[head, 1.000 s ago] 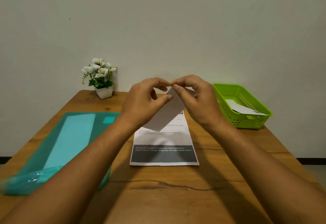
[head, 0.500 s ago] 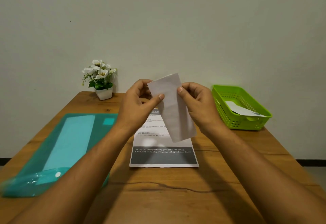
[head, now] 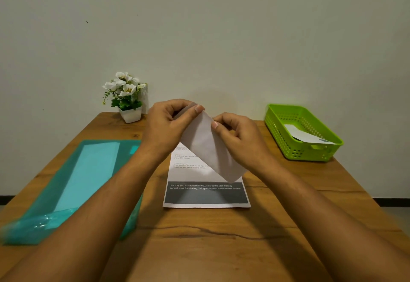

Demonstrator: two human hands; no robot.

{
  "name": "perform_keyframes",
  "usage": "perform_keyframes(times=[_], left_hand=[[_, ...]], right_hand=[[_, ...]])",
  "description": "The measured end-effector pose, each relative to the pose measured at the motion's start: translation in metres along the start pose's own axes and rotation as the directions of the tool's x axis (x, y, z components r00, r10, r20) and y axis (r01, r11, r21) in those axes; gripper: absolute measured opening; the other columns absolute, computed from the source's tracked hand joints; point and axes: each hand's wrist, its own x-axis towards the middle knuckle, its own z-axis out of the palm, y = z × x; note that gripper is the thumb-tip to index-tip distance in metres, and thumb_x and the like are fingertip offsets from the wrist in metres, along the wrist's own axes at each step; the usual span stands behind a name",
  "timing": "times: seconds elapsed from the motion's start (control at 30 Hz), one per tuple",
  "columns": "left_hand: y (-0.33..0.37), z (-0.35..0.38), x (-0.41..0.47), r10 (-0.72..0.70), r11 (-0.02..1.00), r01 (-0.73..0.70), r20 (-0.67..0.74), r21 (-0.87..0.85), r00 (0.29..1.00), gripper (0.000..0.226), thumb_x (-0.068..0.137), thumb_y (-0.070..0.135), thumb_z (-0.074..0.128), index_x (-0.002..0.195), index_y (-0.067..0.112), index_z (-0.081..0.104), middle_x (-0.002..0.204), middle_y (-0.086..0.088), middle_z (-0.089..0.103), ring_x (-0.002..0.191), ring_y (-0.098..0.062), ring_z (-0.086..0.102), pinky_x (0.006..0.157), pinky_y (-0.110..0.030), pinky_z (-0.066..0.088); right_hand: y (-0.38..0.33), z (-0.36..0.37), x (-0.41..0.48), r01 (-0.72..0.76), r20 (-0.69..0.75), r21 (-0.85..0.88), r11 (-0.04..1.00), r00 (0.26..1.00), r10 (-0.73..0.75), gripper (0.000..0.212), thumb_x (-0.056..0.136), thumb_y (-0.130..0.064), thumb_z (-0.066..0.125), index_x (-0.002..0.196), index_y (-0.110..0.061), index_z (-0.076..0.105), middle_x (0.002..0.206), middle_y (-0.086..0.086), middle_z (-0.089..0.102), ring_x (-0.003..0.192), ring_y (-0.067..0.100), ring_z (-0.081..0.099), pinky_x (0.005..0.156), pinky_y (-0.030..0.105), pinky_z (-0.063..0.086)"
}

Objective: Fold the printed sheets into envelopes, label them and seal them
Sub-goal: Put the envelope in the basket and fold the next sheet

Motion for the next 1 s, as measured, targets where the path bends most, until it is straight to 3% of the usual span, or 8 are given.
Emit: perform_keyframes(times=[0.17,0.37,0.47,0.6,0.67,0.73,0.83,1.0], left_hand=[[-0.006,-0.013,0.002,-0.096,0.988,0.081,-0.12,-0.129,0.988,0.008,0.094,0.026,0.074,0.092,0.021,0.08,0.091,-0.002,0.078,0.081,-0.003,0.065,0.072,-0.025,0.053],[-0.033,-0.02,-0.002,-0.206,0.97,0.174,-0.196,-0.17,0.959,0.009,0.095,0.027,0.073,0.091,0.021,0.078,0.081,0.011,0.074,0.071,0.005,0.061,0.063,-0.013,0.048],[-0.052,-0.017,-0.009,-0.26,0.962,0.24,-0.169,-0.129,0.951,0.01,0.095,0.028,0.073,0.093,0.02,0.078,0.086,0.005,0.076,0.075,0.002,0.064,0.066,-0.018,0.052],[-0.07,-0.006,-0.021,-0.323,0.945,0.314,-0.115,-0.088,0.94,0.008,0.097,0.019,0.071,0.102,0.019,0.077,0.089,-0.002,0.075,0.077,-0.009,0.067,0.063,-0.02,0.054],[-0.08,0.002,-0.026,-0.369,0.929,0.368,-0.068,-0.029,0.927,0.014,0.099,0.018,0.067,0.108,0.025,0.076,0.083,-0.003,0.072,0.07,-0.012,0.064,0.058,-0.025,0.054],[-0.093,0.011,-0.028,-0.412,0.907,0.413,-0.027,0.089,0.911,0.022,0.1,0.018,0.065,0.117,0.03,0.072,0.088,-0.013,0.07,0.076,-0.027,0.067,0.069,-0.042,0.06],[-0.11,0.023,-0.032,-0.374,0.877,0.331,0.063,0.349,0.925,0.035,0.1,0.026,0.065,0.133,0.035,0.062,0.107,-0.001,0.071,0.098,-0.017,0.066,0.083,-0.039,0.058],[-0.125,0.04,-0.04,-0.273,0.731,-0.048,0.357,0.68,0.894,0.052,0.104,0.046,0.05,0.154,0.033,0.043,0.158,0.002,0.043,0.145,-0.019,0.034,0.115,-0.044,0.031]], right_hand=[[0.033,-0.009,-0.011,-0.084,0.061,-0.016,0.996,0.995,0.085,0.021,0.102,-0.018,0.059,0.089,-0.021,0.074,0.086,-0.009,0.073,0.079,0.006,0.063,0.066,0.031,0.046],[0.071,-0.019,-0.026,-0.18,0.056,-0.051,0.982,0.982,0.183,0.021,0.101,-0.02,0.06,0.088,-0.018,0.076,0.085,-0.001,0.076,0.084,0.027,0.069,0.075,0.048,0.054],[0.084,-0.022,-0.029,-0.249,0.041,0.024,0.968,0.968,0.248,0.019,0.1,-0.019,0.062,0.088,-0.012,0.076,0.085,0.005,0.077,0.084,0.024,0.073,0.081,0.047,0.058],[0.095,-0.025,-0.029,-0.359,-0.092,0.202,0.911,0.919,0.382,0.017,0.099,-0.003,0.065,0.087,-0.012,0.075,0.084,0.006,0.076,0.075,0.013,0.069,0.071,0.023,0.056],[0.103,-0.026,-0.028,-0.412,-0.153,0.253,0.875,0.876,0.457,0.016,0.098,-0.003,0.066,0.089,-0.013,0.075,0.087,0.009,0.076,0.077,0.015,0.067,0.072,0.028,0.056],[0.114,-0.025,-0.026,-0.468,-0.192,0.235,0.852,0.837,0.512,0.017,0.099,-0.006,0.065,0.089,-0.016,0.075,0.09,0.009,0.077,0.078,0.017,0.067,0.074,0.034,0.055],[0.13,-0.023,-0.023,-0.514,-0.244,0.181,0.839,0.803,0.544,0.018,0.1,-0.008,0.064,0.091,-0.019,0.075,0.092,0.002,0.075,0.081,0.014,0.066,0.074,0.031,0.054],[0.154,-0.02,-0.017,-0.554,-0.281,-0.097,0.827,0.812,0.511,0.016,0.1,-0.015,0.062,0.102,-0.018,0.078,0.097,-0.01,0.071,0.092,0.014,0.065,0.08,0.03,0.049]])
